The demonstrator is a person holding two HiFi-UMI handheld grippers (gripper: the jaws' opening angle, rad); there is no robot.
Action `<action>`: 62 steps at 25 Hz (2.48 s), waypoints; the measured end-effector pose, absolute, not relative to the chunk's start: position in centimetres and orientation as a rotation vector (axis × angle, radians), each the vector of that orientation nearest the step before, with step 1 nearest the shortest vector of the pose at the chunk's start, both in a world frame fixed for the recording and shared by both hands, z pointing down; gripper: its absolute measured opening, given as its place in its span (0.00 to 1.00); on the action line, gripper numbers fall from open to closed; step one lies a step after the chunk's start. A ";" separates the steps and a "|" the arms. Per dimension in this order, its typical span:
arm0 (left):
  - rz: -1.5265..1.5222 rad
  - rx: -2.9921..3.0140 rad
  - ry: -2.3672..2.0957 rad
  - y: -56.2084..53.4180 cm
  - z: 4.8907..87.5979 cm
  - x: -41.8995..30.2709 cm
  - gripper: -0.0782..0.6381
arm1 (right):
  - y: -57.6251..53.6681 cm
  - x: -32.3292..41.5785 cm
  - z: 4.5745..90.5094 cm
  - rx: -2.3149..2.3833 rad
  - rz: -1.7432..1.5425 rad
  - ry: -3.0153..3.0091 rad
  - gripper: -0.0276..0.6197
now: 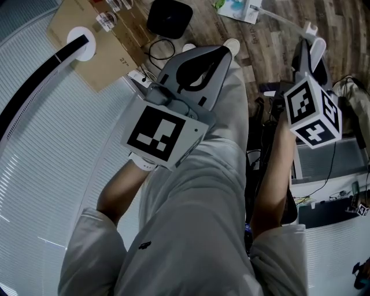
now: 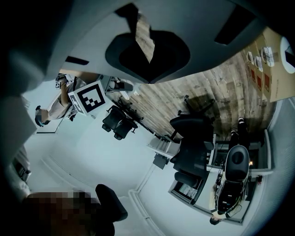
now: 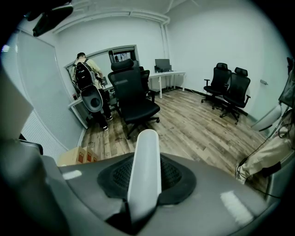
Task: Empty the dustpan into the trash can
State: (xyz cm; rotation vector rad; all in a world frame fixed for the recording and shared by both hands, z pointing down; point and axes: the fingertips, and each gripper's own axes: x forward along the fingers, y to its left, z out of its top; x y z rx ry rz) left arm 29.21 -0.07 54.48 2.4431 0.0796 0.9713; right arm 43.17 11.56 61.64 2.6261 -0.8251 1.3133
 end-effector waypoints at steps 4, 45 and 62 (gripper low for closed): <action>0.969 2.442 0.073 0.1 54.2 28.7 0.12 | 12.2 42.8 61.3 2.642 1.327 -0.818 0.21; 0.840 2.568 0.004 -0.1 44.9 23.6 0.12 | 15.8 38.5 48.5 2.868 1.268 -0.772 0.21; 0.793 2.592 -0.043 0.9 39.8 20.9 0.12 | 17.1 36.4 40.9 2.914 1.244 -0.837 0.21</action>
